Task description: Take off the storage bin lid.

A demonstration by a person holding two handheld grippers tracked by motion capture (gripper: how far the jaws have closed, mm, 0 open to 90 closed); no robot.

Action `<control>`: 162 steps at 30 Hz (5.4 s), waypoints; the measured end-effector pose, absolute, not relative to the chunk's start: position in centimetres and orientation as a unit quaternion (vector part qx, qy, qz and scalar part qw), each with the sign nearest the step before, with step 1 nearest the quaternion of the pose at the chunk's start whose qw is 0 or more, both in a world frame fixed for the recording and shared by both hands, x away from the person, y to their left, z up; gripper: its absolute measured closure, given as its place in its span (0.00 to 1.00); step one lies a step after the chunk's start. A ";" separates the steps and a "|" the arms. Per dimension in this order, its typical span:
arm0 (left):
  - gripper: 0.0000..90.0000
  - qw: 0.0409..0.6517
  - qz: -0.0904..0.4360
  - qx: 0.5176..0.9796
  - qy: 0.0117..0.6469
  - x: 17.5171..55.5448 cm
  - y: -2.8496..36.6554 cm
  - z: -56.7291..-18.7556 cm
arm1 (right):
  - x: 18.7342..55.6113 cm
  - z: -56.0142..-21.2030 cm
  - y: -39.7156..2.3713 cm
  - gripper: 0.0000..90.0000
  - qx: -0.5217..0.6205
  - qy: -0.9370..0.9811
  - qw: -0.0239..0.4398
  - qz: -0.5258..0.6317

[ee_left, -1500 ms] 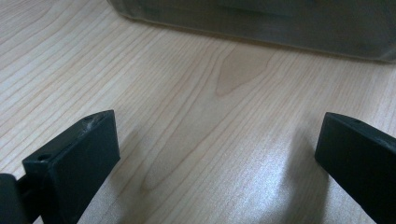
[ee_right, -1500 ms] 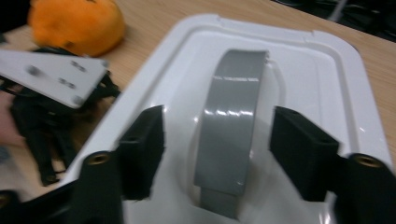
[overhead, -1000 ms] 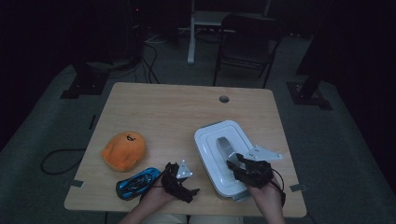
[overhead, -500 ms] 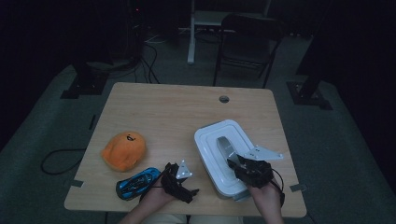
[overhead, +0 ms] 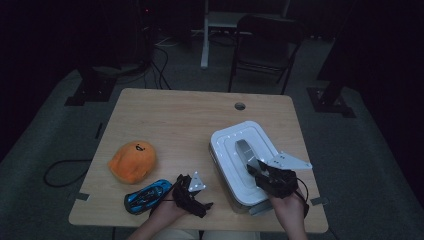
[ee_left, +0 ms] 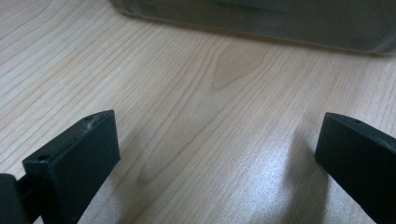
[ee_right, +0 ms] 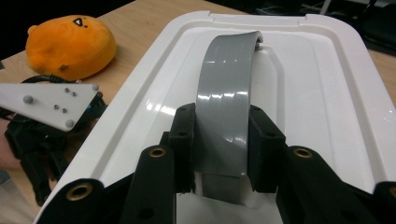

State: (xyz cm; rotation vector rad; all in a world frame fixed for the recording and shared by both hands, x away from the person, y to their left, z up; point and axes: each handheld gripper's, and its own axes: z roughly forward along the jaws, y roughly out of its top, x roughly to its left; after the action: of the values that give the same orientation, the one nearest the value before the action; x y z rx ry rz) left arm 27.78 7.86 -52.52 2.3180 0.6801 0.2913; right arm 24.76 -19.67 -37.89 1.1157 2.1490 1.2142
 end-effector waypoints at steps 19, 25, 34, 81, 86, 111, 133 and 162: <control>0.00 0.346 0.112 0.894 0.262 27.8 7.9 -52.5 | 27.8 -35.8 -21.4 0.75 0.413 0.752 0.249 0.448; 0.00 0.346 0.112 0.894 0.262 27.8 7.9 -52.5 | 29.0 -35.7 -22.3 0.75 0.422 0.743 0.257 0.450; 0.00 0.346 0.112 0.894 0.262 27.8 7.9 -52.5 | 30.9 -35.9 -24.0 0.75 0.444 0.726 0.267 0.452; 0.00 0.345 0.112 0.895 0.261 27.8 7.9 -52.5 | 39.4 -47.5 -30.3 0.75 0.555 0.701 0.234 0.382; 0.00 0.345 0.112 0.895 0.261 27.8 7.9 -52.5 | 39.7 -49.1 -30.1 0.75 0.563 0.700 0.227 0.376; 0.00 0.344 0.115 0.893 0.268 27.7 7.8 -52.5 | 37.4 -49.3 -31.6 0.30 0.569 0.689 0.220 0.390; 0.00 0.334 0.147 0.881 0.302 31.0 6.0 -49.2 | 32.1 -51.0 -30.6 0.16 0.495 0.755 0.161 0.398; 0.00 0.271 0.191 0.894 0.301 35.6 8.4 -47.8 | 29.4 -50.7 -25.3 0.18 0.412 0.804 0.122 0.411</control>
State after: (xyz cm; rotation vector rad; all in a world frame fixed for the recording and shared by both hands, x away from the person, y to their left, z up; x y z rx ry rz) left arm 35.64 8.37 -47.75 2.4084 0.8098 0.5144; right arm 29.44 -25.31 -50.67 1.2040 2.3463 1.2000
